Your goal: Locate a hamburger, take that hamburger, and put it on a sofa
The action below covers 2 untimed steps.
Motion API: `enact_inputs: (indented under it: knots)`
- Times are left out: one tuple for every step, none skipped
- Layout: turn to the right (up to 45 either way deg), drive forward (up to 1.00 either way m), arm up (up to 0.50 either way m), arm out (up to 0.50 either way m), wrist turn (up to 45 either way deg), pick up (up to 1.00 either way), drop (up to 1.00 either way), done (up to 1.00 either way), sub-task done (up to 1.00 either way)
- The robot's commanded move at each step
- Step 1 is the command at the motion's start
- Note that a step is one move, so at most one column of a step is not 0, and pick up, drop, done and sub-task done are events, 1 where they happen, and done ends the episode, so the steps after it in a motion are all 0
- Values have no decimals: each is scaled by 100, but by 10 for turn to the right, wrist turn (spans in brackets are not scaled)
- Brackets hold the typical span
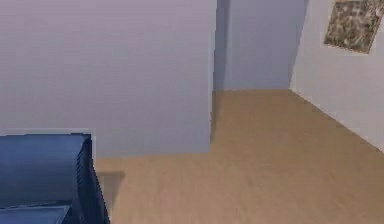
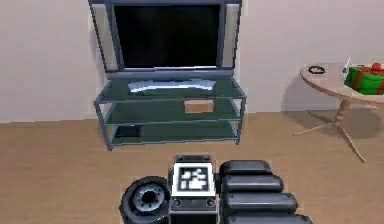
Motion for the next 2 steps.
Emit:
enact_inputs:
  knots:
    - [450,0,0,0,0,0,0,0,0]
    - [450,0,0,0,0,0,0,0,0]
